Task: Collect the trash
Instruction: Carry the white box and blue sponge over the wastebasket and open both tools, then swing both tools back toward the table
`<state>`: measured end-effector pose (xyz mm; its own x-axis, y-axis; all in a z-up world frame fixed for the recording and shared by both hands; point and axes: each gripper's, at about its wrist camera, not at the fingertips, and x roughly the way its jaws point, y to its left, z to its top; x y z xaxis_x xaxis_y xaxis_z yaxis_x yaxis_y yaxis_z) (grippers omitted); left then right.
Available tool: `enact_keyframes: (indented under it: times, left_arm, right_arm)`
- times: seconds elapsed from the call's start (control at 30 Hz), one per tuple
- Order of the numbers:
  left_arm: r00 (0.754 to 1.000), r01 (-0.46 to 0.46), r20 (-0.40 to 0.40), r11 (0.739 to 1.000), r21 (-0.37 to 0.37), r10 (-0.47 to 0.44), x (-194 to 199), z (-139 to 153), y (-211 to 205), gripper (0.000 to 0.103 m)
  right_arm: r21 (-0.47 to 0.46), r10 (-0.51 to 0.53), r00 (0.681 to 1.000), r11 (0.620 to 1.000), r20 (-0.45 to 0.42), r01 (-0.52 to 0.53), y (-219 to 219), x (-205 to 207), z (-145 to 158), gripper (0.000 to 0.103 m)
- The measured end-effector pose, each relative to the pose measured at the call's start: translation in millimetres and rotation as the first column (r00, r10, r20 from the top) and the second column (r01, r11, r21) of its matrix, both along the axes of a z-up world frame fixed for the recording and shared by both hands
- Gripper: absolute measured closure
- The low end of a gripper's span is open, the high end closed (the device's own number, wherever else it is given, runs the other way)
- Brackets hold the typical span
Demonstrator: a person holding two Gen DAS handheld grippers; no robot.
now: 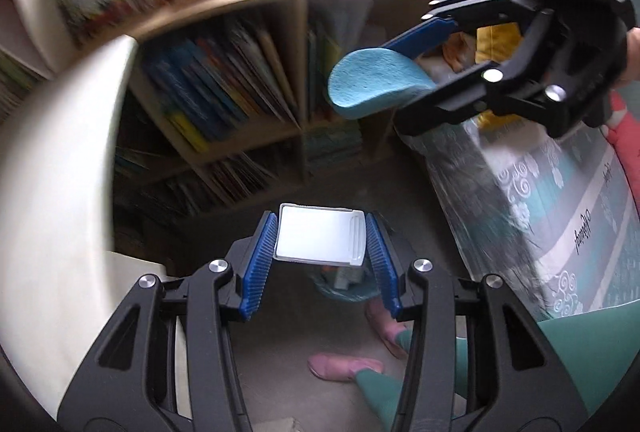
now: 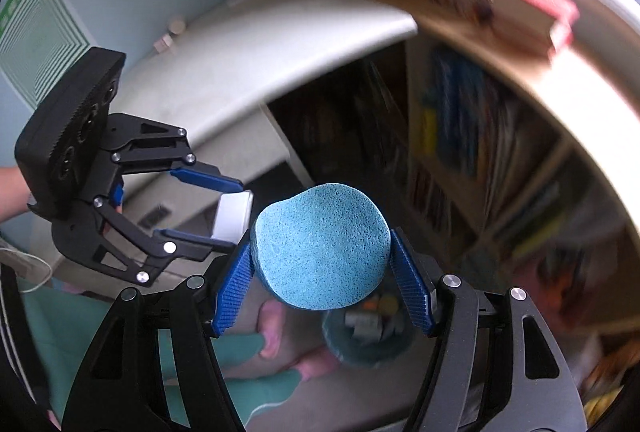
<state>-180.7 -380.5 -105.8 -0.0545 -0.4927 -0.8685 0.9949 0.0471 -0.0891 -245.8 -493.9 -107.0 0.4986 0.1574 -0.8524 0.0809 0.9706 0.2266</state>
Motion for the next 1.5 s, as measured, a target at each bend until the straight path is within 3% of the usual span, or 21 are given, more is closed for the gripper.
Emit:
enact_keyframes:
  times: [0.13, 0.43, 0.47, 0.5, 0.57, 0.7, 0.93, 1.13, 1.37, 1.5]
  left_arm:
    - [0.999, 0.021, -0.037, 0.998, 0.059, -0.019, -20, -24, -15, 0.059]
    - [0.996, 0.079, -0.058, 0.987, 0.139, -0.071, -45, -59, -45, 0.059]
    - [0.995, 0.088, -0.056, 0.985, 0.147, -0.080, -48, -62, -49, 0.055]
    - [0.995, 0.094, -0.053, 0.984, 0.152, -0.087, -51, -65, -50, 0.041]
    - [0.995, 0.102, -0.011, 0.982, 0.156, -0.102, -57, -68, -55, 0.029]
    - [0.992, 0.122, -0.003, 0.976, 0.180, -0.124, -62, -73, -58, 0.029]
    - [0.995, 0.097, -0.015, 0.978, 0.182, -0.096, -54, -68, -51, 0.029]
    - [0.999, 0.044, -0.030, 0.989, 0.140, -0.040, -44, -50, -43, 0.029]
    - [0.999, -0.047, -0.004, 0.995, 0.091, 0.048, -21, -22, -26, 0.027]
    - [0.989, -0.149, 0.016, 0.988, 0.050, 0.149, 6, -1, -4, 0.023]
  right_arm:
    - [0.043, -0.047, 0.998, 0.998, -0.036, 0.048, -10, -33, -24, 0.037]
    - [0.105, -0.099, 0.990, 0.988, -0.099, 0.109, -24, -65, -59, 0.034]
    - [0.105, -0.104, 0.989, 0.988, -0.108, 0.115, -26, -65, -63, 0.034]
    - [0.116, -0.111, 0.986, 0.985, -0.122, 0.125, -28, -65, -67, 0.032]
    - [0.123, -0.131, 0.981, 0.981, -0.142, 0.149, -32, -68, -73, 0.024]
    - [0.123, -0.147, 0.978, 0.979, -0.149, 0.166, -36, -73, -75, 0.023]
    - [0.129, -0.171, 0.976, 0.974, -0.133, 0.188, -44, -76, -71, 0.023]
    - [0.121, -0.162, 0.981, 0.977, -0.108, 0.174, -46, -69, -60, 0.023]
    - [0.099, -0.081, 0.995, 0.991, -0.056, 0.086, -40, -37, -34, 0.023]
    - [0.092, -0.001, 1.000, 0.996, 0.000, 0.001, -32, -2, -7, 0.021]
